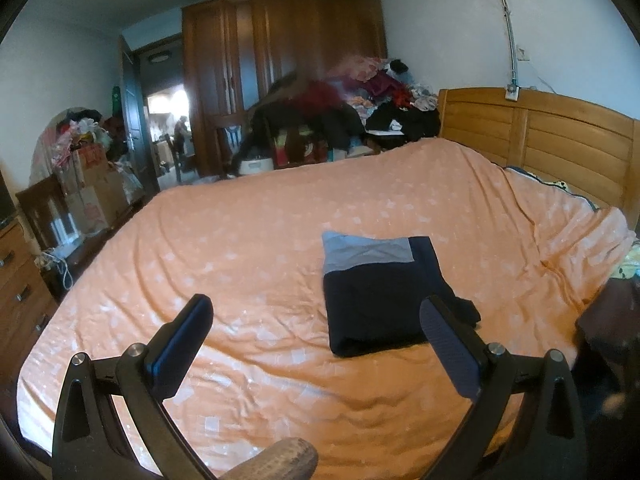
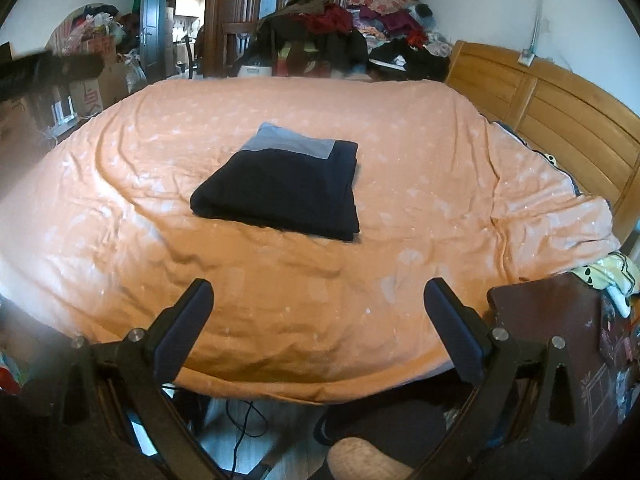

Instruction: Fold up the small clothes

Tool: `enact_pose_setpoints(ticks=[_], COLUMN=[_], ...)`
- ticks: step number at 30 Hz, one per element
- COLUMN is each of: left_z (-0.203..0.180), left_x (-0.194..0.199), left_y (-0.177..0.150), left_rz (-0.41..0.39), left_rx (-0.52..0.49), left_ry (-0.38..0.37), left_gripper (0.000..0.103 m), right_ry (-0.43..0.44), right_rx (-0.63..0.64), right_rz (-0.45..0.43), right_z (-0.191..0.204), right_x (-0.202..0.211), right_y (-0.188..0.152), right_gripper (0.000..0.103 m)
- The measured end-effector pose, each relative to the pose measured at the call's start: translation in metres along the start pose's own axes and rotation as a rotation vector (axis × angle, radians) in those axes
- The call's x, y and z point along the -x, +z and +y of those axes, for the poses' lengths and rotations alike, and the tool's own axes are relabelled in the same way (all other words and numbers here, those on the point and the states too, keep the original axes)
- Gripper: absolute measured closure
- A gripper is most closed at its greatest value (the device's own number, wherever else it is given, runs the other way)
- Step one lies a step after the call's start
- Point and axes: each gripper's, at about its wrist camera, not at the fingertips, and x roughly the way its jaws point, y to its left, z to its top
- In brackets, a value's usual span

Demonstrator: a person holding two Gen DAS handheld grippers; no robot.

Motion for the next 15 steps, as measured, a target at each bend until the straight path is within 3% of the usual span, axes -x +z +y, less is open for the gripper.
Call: enact_pose_setpoints(ticks=[6,15], left_z=[-0.005,-0.002], left_x=[0.013,0.016], left_y=[0.011,0.012], left_rz=[-0.030,0.000], left_rx=[-0.012,-0.004], left_ry=[0.017,0.053], left_gripper=[0.000,0.000], right_ry=[0.001,0.026], right_rx=[-0.009,-0.011], right_rz=[-0.027,-0.023], right_z=[-0.002,-0.008], right_x=[0.014,0.011], right_y=[-0.004,-0.004], right_gripper=[0.000,0.000])
